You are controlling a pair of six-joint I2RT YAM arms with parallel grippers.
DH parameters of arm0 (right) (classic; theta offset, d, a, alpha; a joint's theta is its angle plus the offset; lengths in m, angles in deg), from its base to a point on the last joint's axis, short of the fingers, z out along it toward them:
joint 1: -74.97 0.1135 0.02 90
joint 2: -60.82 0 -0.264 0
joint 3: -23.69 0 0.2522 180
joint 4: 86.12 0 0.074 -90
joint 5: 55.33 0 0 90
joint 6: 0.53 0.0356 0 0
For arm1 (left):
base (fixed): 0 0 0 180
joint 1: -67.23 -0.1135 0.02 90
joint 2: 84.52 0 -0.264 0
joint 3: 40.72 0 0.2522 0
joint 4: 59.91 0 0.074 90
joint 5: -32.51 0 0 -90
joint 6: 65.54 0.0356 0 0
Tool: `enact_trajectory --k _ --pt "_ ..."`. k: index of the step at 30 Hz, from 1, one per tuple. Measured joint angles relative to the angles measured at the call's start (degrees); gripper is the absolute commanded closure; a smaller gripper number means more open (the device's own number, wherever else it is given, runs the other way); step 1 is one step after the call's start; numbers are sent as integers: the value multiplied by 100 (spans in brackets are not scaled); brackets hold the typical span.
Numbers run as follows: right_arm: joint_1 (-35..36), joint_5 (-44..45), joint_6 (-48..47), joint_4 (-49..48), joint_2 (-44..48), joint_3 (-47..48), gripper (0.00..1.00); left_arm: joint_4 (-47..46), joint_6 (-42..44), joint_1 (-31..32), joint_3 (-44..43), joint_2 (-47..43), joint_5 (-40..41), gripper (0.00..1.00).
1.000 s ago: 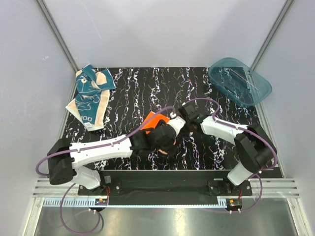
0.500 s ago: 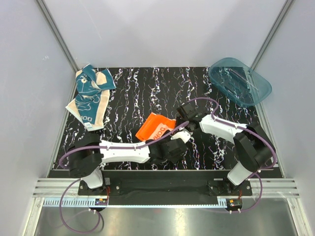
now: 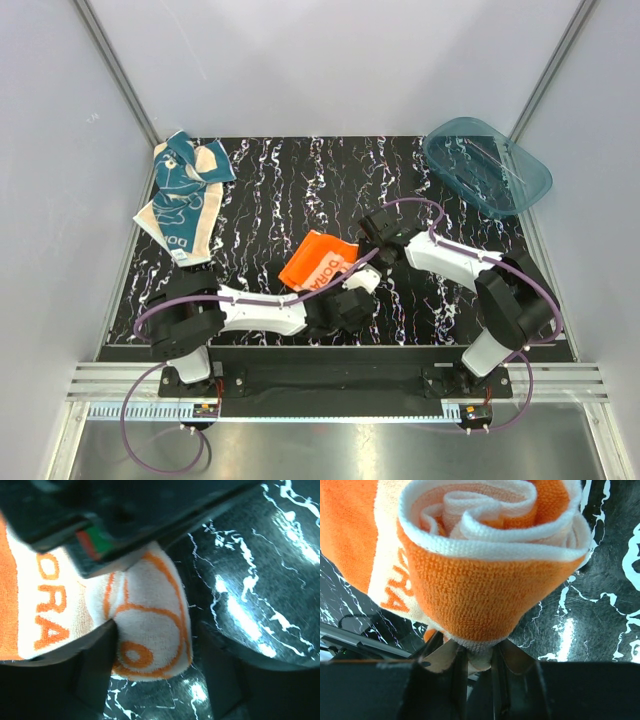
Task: Roll the towels
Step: Roll the towel
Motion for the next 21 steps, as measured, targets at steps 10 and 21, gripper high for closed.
enact_trajectory --k 10,21 --pt "-9 81 -186 304 -33 315 49 -754 -142 -529 396 -170 -575 61" --pt "-892 219 -629 1174 -24 787 7 -1228 -144 -914 621 -323 -1349 61"
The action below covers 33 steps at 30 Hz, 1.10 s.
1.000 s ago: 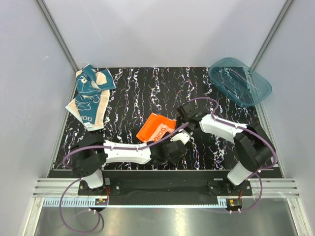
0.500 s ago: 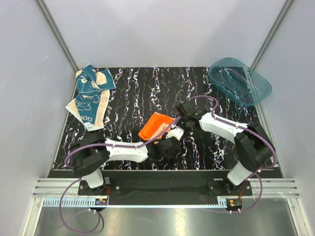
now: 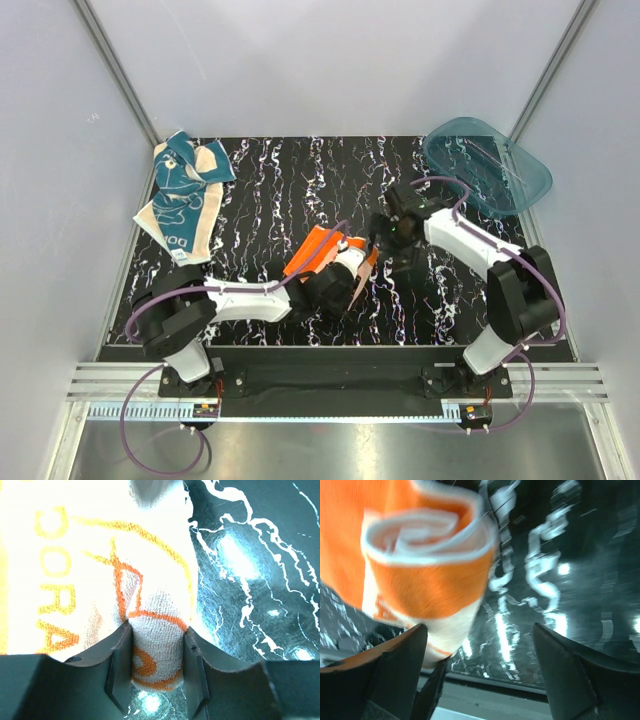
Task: Roll the towels
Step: Roll the towel
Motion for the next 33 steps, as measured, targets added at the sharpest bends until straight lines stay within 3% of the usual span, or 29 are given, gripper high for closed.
enact_trajectory --k 6,11,23,33 --pt "-741 439 -339 468 109 664 5 -39 13 -317 59 -111 -702 60" --pt "-835 479 -424 433 595 726 7 -116 -13 -833 109 -160 -1775 62" --pt "-828 -1377 -63 -1519 2133 -1878 8 -363 -568 -2002 87 127 -4638 64" --pt "-621 -1978 361 -2955 2061 -2710 9 -1106 -1567 -2660 55 874 -6214 60"
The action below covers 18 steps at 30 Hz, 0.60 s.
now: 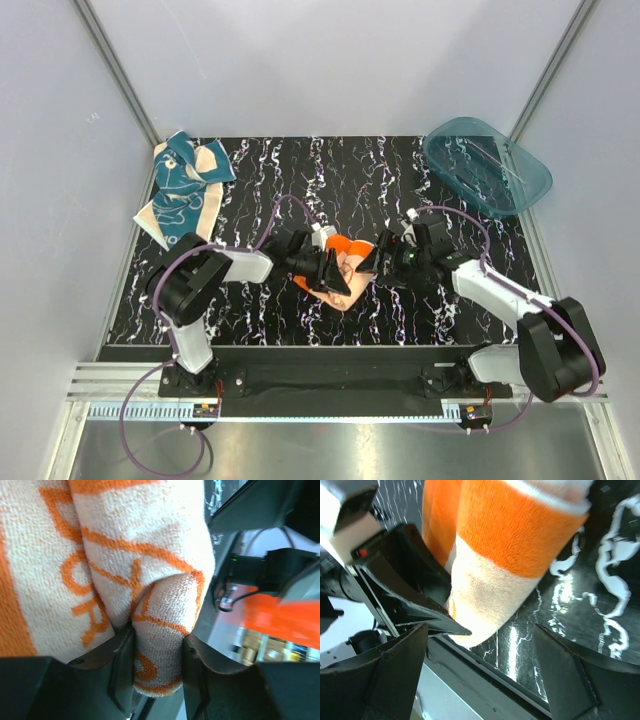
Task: Roll the towels
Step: Roll the towel
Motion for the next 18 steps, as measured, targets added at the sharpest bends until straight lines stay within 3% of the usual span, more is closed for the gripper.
enact_trajectory --k 6,14,18 --pt "525 26 168 -457 -584 -20 9 -446 -509 -221 0 330 -549 58" --pt "645 240 382 -684 -813 -9 9 -741 -911 -479 31 507 -916 57" --pt "717 442 485 -710 -957 46 16 -968 -1080 -511 96 573 -999 55"
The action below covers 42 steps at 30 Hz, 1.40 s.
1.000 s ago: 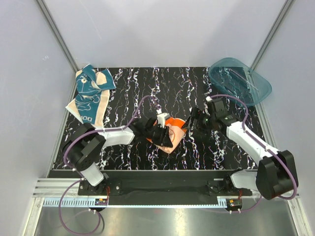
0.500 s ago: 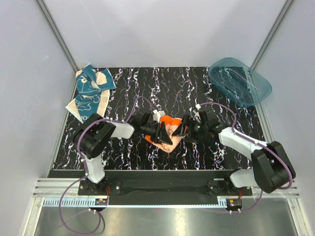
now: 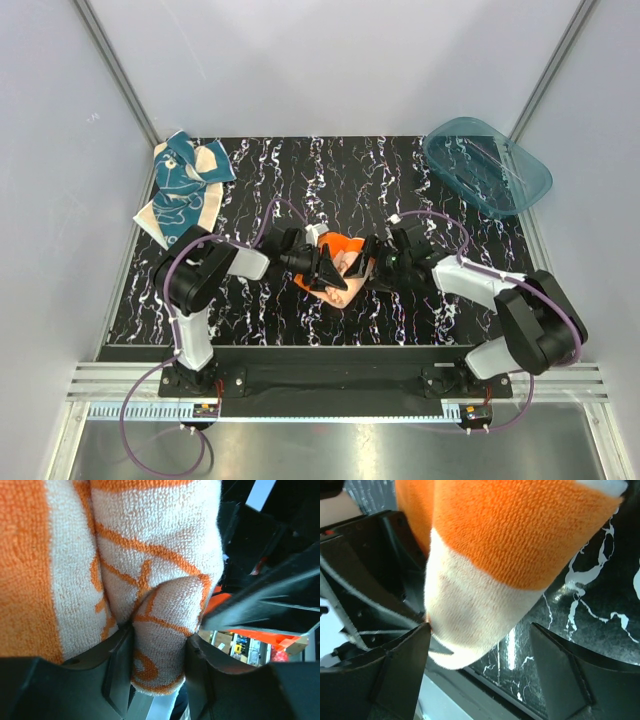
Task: Roll the towels
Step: Roll the towel
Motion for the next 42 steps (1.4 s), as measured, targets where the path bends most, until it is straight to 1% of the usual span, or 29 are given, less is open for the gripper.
enact_trajectory --k 3,4,5,7,8,10,12,14,16,17,20,25,29,34,38,42 --pt "153 170 61 4 -186 122 23 -96 -105 -20 28 26 -33 53" --pt "199 221 81 4 -236 173 31 -127 -133 -31 44 33 -50 53" --pt "236 240 94 0 -289 227 35 -146 -175 -39 55 35 -57 53" --pt "291 299 111 -4 -391 334 49 -170 -227 -55 68 37 -61 52" --pt "308 328 114 -7 -442 380 53 -173 -243 -68 68 37 -59 52" --pt "317 348 129 44 -514 472 57 -162 -243 -85 68 37 -48 50" --pt "332 380 105 151 -544 557 59 -70 -164 -90 59 28 -4 46" --pt "343 389 66 293 -579 654 62 175 2 -87 39 -26 72 38" --pt "352 391 13 439 -614 758 64 540 201 -87 -2 -149 225 33" --pt "361 396 -11 527 -638 831 66 756 339 -87 -28 -240 348 29" --pt "376 457 -109 793 -697 1029 68 1405 745 -63 -166 -522 691 23" --pt "398 673 -278 1362 -702 1375 70 2396 1311 -4 -437 -925 1377 20" --pt "413 844 -424 1818 -772 1674 70 3233 1779 201 -772 -1290 2157 19" --pt "448 986 -599 2334 -986 2006 72 4015 2304 662 -1196 -1757 3541 18" --pt "501 1051 -695 2636 -1248 2317 73 4266 2719 1440 -1215 -2273 4719 18" --pt "525 1080 -752 2841 -1408 2516 74 4323 3056 2227 -1259 -2422 5486 18"
